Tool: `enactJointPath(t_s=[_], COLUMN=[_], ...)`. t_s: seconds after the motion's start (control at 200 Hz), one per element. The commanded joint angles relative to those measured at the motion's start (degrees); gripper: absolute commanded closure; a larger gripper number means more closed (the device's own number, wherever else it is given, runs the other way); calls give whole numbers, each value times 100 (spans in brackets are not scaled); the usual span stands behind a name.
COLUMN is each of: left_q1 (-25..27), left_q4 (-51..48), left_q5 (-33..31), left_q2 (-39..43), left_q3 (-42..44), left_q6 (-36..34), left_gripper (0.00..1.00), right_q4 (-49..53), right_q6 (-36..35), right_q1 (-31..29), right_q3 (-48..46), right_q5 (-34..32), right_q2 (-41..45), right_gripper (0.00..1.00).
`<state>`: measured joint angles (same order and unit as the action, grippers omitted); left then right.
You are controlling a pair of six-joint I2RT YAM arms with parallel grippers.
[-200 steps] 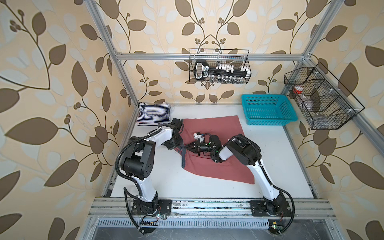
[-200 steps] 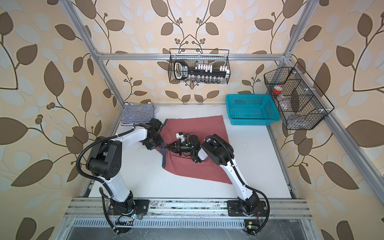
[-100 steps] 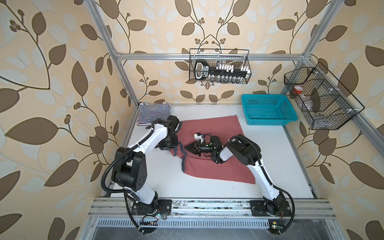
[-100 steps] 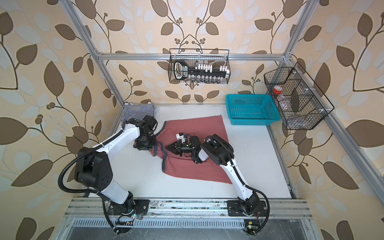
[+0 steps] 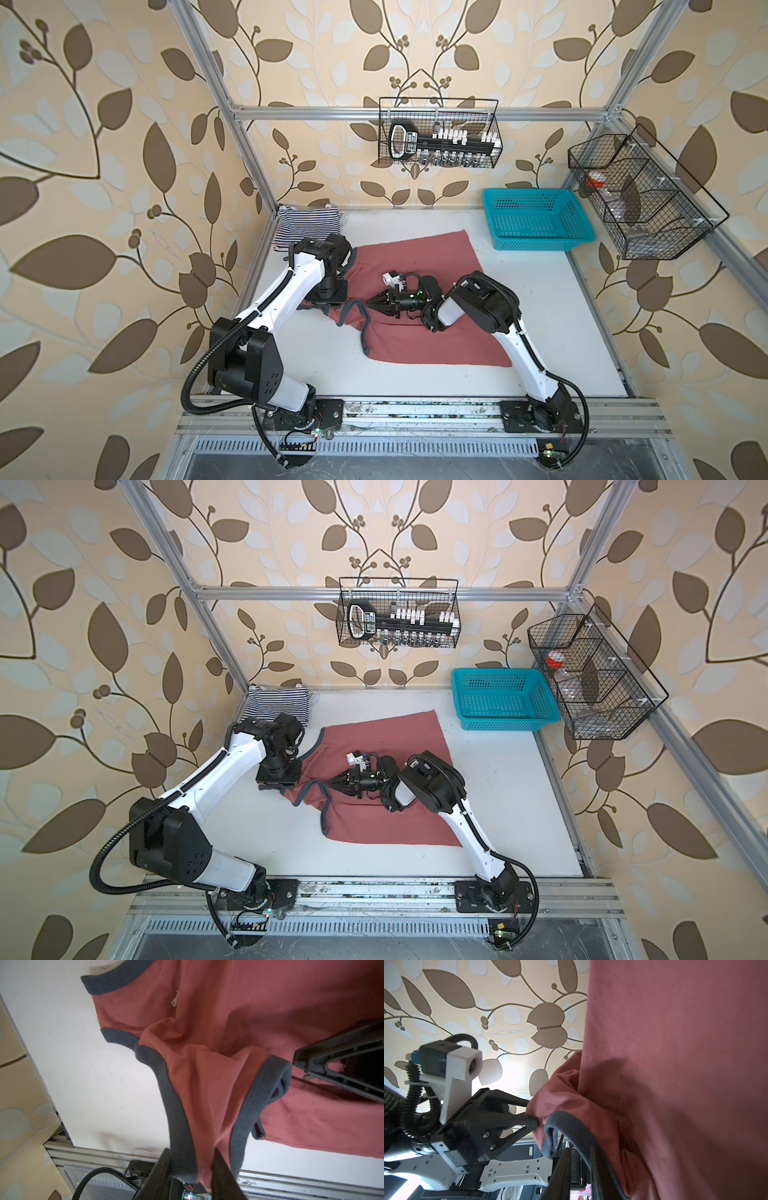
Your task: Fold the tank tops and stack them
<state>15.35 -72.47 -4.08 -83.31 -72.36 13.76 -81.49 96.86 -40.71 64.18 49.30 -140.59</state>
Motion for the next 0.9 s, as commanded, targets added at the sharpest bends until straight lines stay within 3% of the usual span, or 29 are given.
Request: enactJointPath(t_s=[0.0, 0.175, 0.395, 0.42, 0.455, 0.475, 0.56, 0.65, 0.8, 0.895], left_q1=[33, 116, 190, 217, 244, 255, 266, 266, 269, 262], left_q4=[-594, -994, -1420, -1494, -1591, -1649, -1803, -1855, -1597, -1047], left_q5=[342, 389, 35, -45, -147, -196, -328, -311, -691, -696], left_q2=[388, 981, 1410, 1433, 1463, 1486, 1622, 1785, 1820, 1322], left_q3=[-331, -448, -29, -29, -33, -33, 25, 40, -113, -252], left_q6=[-112, 59, 451, 509, 576, 612, 688, 764, 973, 1094], left_gripper=[77, 98, 100, 92, 67, 61, 62, 43, 40, 45], right_q4=[-218, 446, 791, 860, 969, 1037, 1335, 1555, 2183, 3622], right_q6=[211, -376, -710, -751, -834, -880, -1103, -1266, -1758, -2764], right_q1=[18, 67, 175, 186, 198, 197, 229, 293, 567, 736], right_q3=[-261, -597, -858, -869, -878, -881, -881, -897, -1046, -994], right_q5=[231, 422, 557, 569, 582, 589, 614, 641, 621, 567], right_q2=[206, 591, 861, 891, 926, 950, 1054, 1189, 1725, 2340], right_gripper=[82, 85, 87, 87, 87, 87, 87, 87, 87, 87])
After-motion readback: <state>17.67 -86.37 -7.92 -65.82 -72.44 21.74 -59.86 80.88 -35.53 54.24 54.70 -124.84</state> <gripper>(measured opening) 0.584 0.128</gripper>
